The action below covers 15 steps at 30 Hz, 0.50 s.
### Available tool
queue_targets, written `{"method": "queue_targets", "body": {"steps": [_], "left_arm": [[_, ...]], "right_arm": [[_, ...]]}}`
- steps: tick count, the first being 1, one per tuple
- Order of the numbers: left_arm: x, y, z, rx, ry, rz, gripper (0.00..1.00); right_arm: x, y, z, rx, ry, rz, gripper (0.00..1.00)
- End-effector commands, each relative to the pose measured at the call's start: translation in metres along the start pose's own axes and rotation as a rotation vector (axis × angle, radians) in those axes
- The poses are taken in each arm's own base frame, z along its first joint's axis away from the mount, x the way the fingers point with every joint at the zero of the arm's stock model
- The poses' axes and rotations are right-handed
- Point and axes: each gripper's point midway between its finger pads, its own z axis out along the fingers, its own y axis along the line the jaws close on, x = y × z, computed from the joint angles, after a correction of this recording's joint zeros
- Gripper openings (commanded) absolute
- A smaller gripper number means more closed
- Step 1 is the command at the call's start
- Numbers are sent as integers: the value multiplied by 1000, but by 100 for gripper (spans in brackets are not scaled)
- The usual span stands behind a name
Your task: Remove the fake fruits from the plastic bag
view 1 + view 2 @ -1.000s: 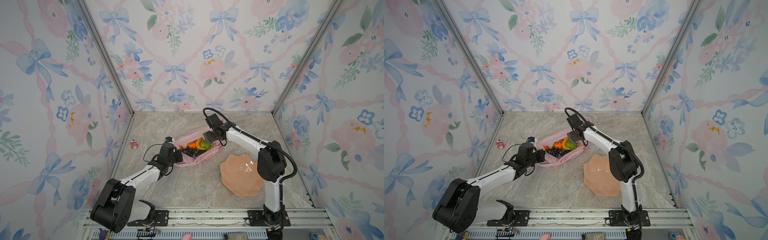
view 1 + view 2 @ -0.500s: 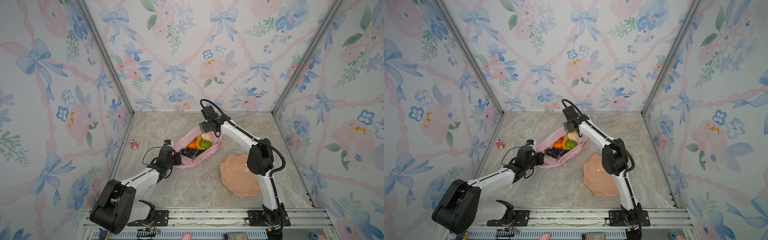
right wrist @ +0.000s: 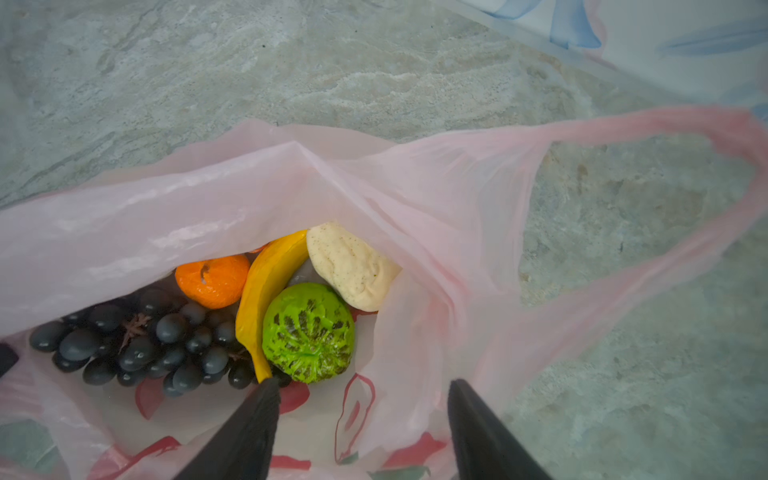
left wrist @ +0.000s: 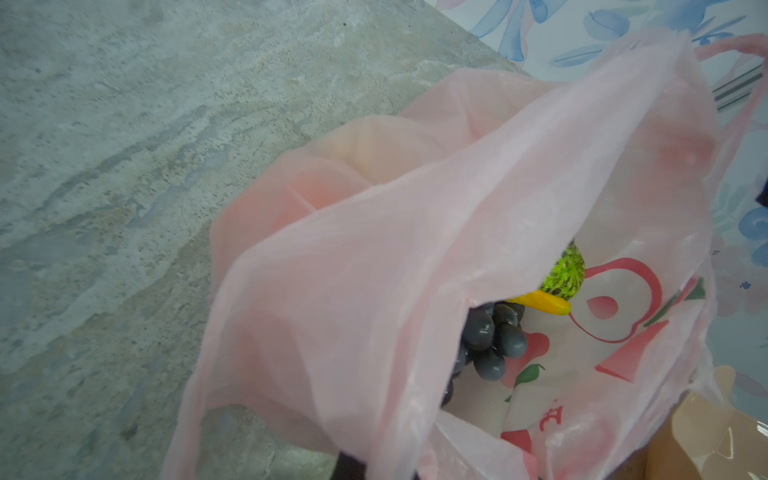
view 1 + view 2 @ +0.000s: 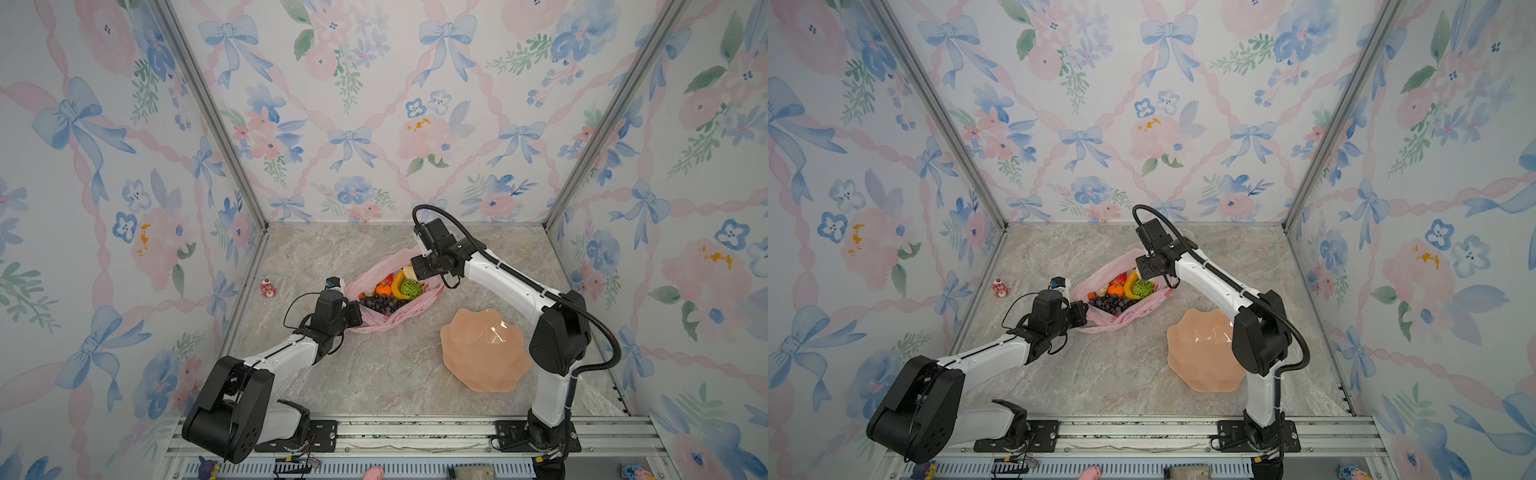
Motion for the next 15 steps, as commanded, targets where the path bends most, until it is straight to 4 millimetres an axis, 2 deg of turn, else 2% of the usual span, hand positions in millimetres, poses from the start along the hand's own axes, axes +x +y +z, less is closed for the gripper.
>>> {"method": "queue_targets", "body": {"steps": [1,3,9,15], "left_arm": [[-16,-12,2,44,-35,-21,0],[-18,-13,2,50,-38,-21,0],[-21,-15,0,55,-47,-25,0],[-22,-15,-1,59,-49,-26,0]], "right_arm": [[15,20,16,-55,53,-25,58],[14,25,23,-59,63,-39,55],[8,44,46,-41,77,-134,54],[0,37,70,67,87,-208,55]]}}
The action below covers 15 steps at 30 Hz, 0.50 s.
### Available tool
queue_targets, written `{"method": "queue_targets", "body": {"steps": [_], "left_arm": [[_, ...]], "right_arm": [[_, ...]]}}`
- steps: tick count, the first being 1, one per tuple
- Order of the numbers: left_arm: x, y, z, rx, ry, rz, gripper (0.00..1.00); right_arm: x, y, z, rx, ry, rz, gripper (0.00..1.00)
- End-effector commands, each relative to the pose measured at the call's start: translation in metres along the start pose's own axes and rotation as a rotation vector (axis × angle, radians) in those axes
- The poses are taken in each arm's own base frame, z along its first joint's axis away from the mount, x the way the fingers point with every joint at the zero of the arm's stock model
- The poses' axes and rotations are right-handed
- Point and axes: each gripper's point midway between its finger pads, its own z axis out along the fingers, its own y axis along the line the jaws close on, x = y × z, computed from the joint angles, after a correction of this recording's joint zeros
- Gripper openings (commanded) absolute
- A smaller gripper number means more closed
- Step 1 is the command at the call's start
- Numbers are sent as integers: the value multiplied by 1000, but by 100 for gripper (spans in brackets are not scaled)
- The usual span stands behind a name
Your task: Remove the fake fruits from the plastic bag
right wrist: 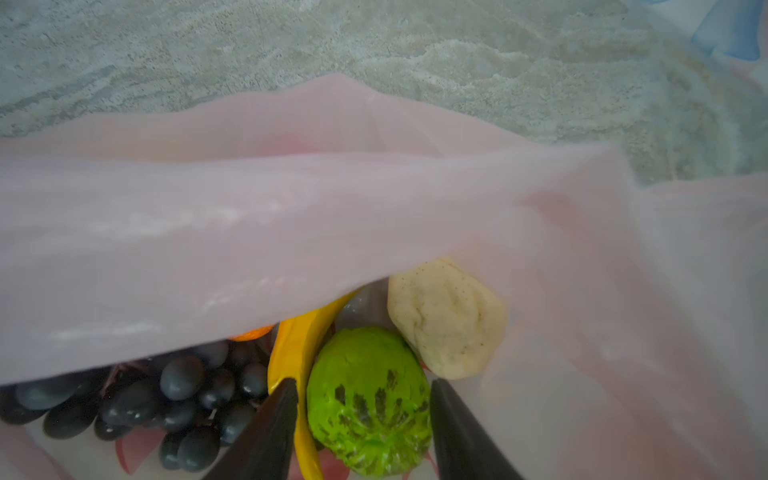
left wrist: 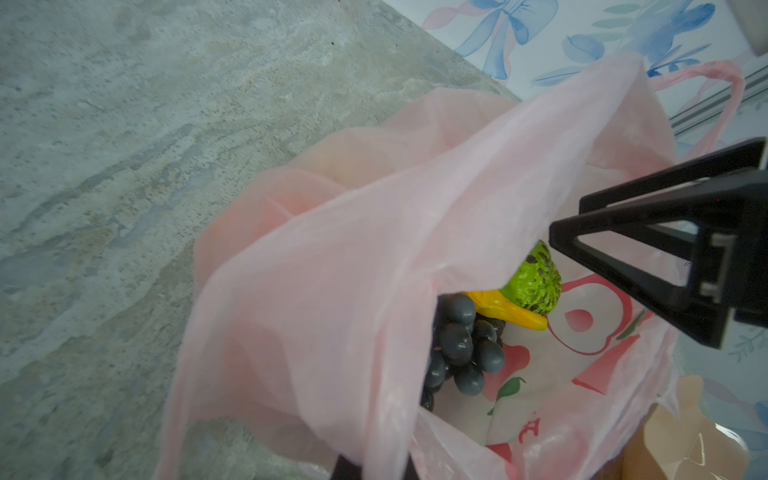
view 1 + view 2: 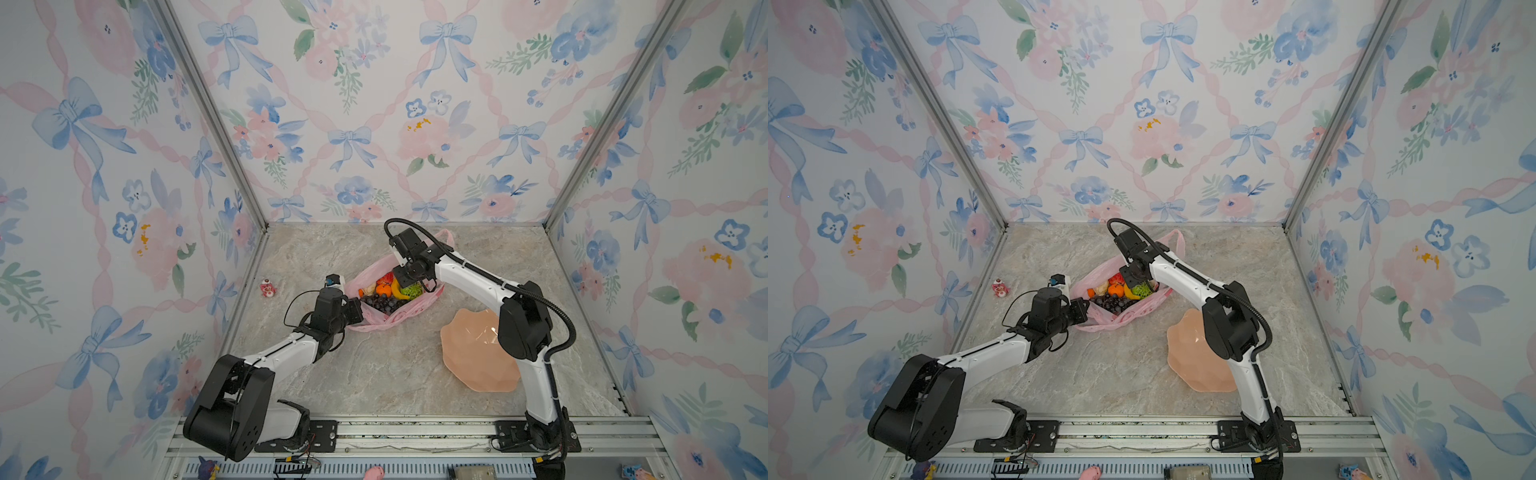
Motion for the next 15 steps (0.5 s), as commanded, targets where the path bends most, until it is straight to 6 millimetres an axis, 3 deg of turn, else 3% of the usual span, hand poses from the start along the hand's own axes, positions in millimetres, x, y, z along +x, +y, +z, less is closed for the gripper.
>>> {"method": "queue_targets", "body": {"steps": [1,15], "left_arm": [[-13,-8,-2,30,-32,-12,0],[-14,-6,-2,26,-34,-10,0]], "right_arm": [[-6,-8,4,84,11,-65,55],[-24,-18,38,225,17,-179,60]]}}
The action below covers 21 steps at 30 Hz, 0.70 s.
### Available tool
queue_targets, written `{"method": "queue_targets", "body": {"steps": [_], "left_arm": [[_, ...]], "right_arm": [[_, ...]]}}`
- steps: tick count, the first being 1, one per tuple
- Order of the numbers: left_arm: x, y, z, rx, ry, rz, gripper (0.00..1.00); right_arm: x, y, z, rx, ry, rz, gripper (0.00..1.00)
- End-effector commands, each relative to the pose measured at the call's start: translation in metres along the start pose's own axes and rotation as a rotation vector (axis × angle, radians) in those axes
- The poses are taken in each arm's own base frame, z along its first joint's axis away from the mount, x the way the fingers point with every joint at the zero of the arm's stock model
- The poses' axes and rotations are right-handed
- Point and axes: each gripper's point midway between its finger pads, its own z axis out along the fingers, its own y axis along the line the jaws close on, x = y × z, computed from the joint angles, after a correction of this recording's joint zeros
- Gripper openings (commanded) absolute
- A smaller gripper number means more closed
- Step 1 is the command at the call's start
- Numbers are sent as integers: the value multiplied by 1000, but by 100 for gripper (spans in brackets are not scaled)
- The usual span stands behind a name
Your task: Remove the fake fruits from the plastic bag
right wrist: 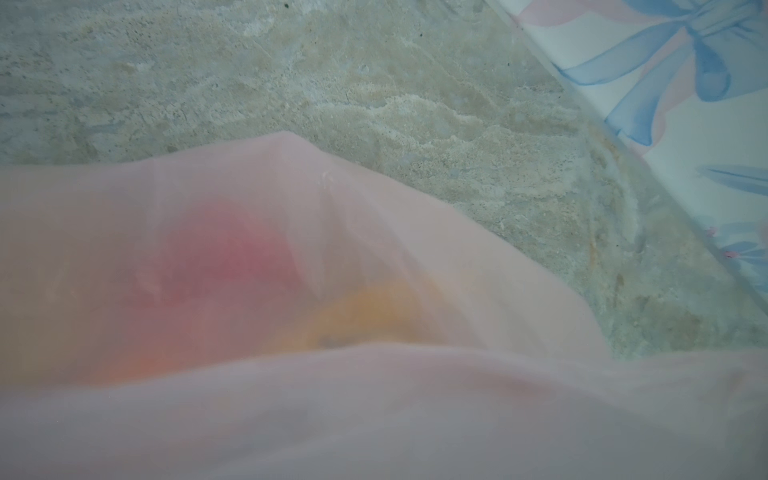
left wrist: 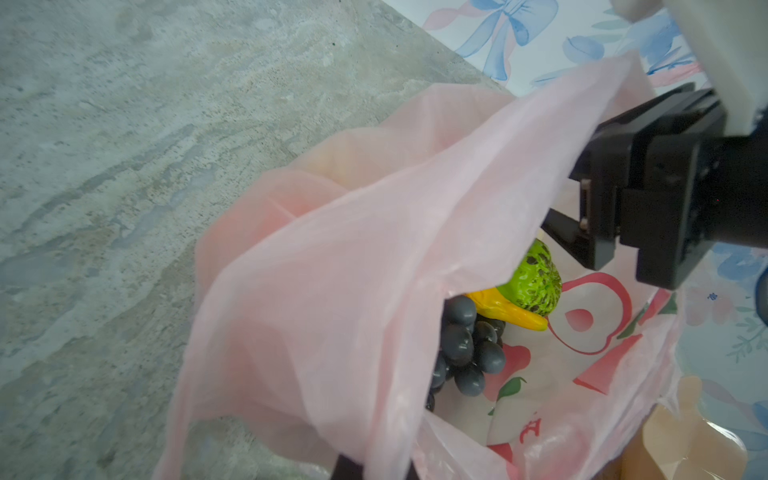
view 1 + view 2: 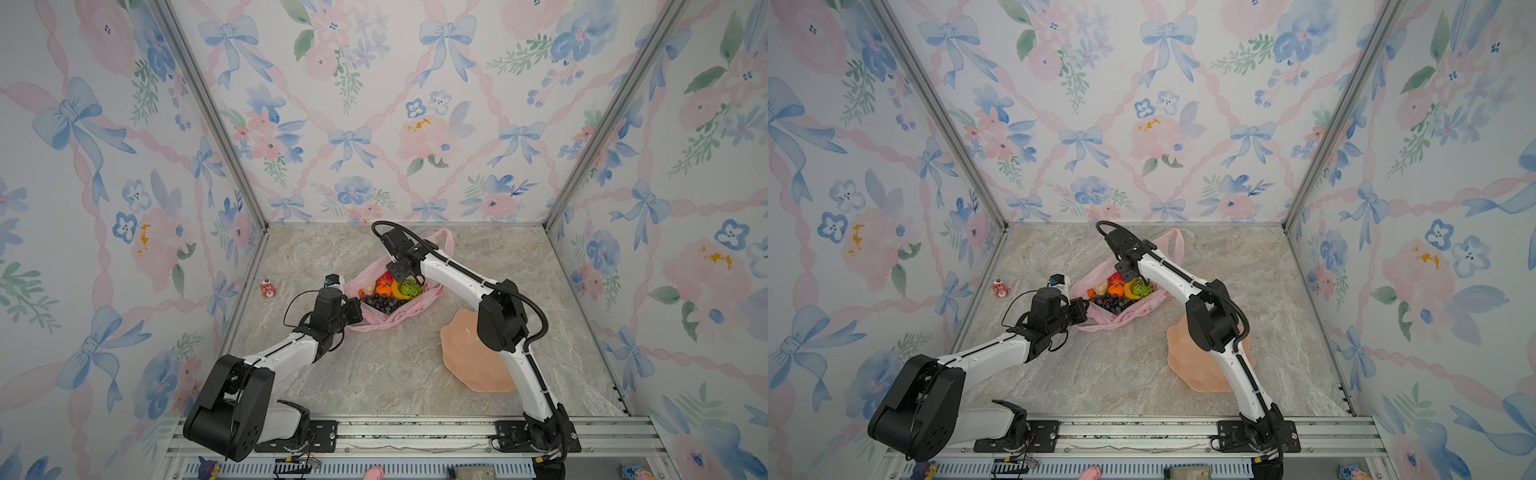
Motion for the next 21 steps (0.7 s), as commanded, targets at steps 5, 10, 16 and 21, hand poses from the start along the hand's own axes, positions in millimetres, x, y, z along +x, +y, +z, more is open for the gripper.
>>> {"method": "queue_targets", "body": {"steps": [5,10,16,21], "left_arm": [[-14,-6,-3,25,-35,-10,0],[-15,-7,-3,27,-37,-9,0],[-15,-7,-2,28,-35,-9,0],[-13,-5,-2,25,-32,-10,0]], "right_arm": [[4,5,13,48,37,-83,60],[5,7,23,56,48,-94,59],[0,6,30,101,41,-103,55],[-4,6,33,137,31,-123,49]]}}
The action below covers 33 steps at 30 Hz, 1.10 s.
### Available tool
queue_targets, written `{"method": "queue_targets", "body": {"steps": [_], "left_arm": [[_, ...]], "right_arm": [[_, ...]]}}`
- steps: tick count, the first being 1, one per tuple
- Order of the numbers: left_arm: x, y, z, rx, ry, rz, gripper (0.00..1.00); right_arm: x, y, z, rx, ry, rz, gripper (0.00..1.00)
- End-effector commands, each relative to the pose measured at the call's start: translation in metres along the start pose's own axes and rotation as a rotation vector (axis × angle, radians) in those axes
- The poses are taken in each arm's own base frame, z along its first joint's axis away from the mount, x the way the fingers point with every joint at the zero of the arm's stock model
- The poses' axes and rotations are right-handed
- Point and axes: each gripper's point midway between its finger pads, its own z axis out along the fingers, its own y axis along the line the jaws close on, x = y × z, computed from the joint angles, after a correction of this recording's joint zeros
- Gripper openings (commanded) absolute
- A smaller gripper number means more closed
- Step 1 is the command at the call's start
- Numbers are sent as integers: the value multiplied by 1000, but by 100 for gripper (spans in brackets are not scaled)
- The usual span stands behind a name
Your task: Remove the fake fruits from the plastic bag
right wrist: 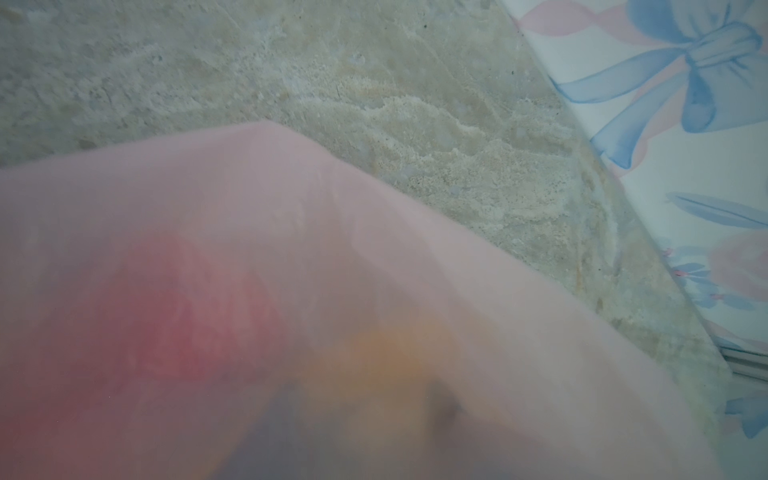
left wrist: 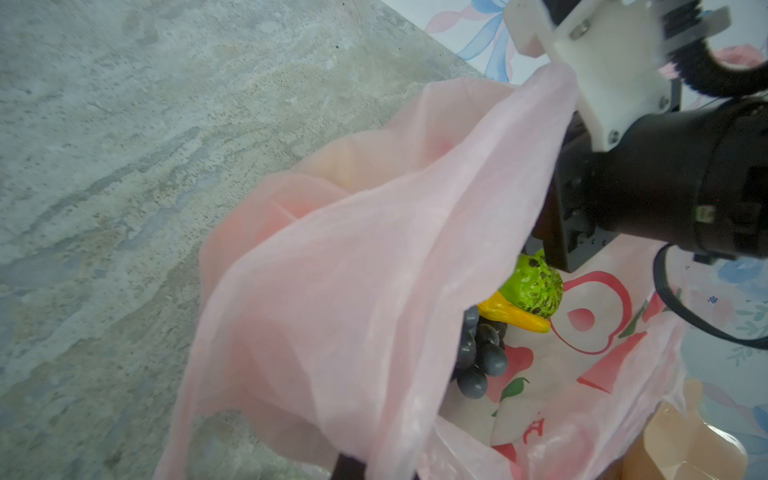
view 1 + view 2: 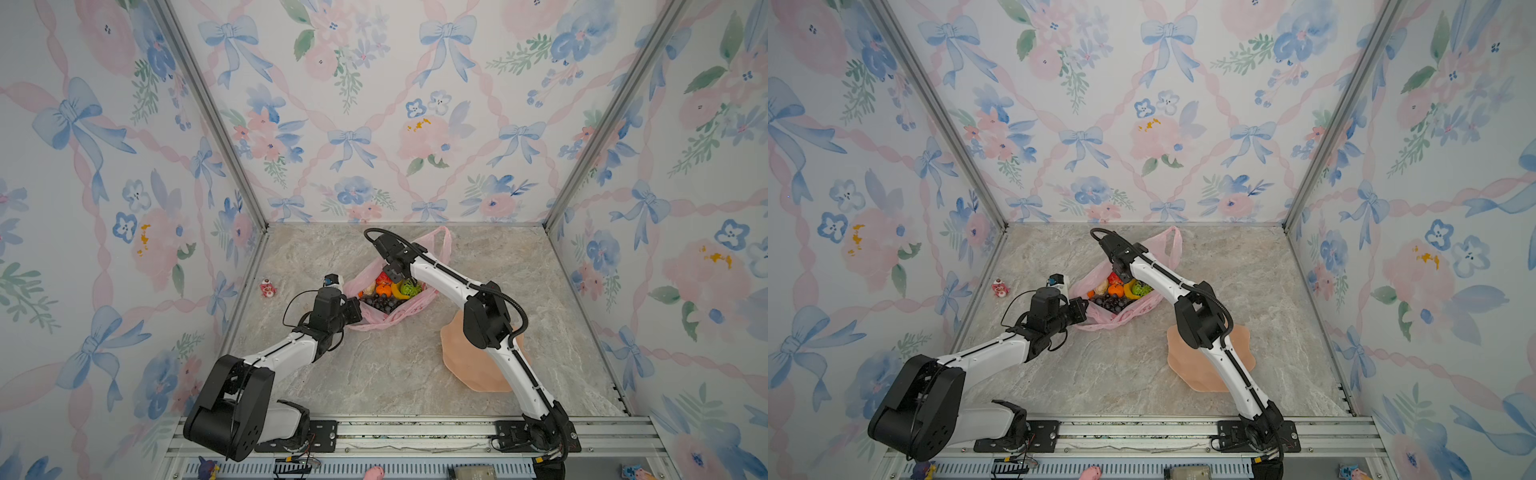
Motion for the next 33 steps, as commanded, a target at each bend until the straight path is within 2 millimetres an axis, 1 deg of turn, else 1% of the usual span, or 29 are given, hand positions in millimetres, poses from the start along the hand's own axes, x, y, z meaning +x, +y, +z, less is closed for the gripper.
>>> {"method": "queue_targets", "body": {"steps": [1,8,11,15,21,23,29,33], "left_arm": [[-11,-7,-2,26,-28,-6,0],[-11,-5,-2,22,-30,-8,0],[-12,-5,-2,23,-30,-7,0],[-10,-4,-1,19,-24,-8,0],[-9,-4,1,18,-17,-10,0],[-9,-4,2,19,-19,-11,0],[-9,-3,2,17,-18,-14,0],[-11,-5,2,20,-22,-17,0]], "right_arm": [[-3,3,0,43,1,-38,46],[-5,3,0,45,-1,-40,28],[-6,0,-3,51,-4,-40,19],[-8,-2,-9,49,-15,-30,9],[-13,-10,-24,44,-50,-1,3],[-14,-13,-31,36,-58,11,2],[-12,-29,-61,-24,-92,77,1],[-7,-39,-80,-52,-115,110,1]]}}
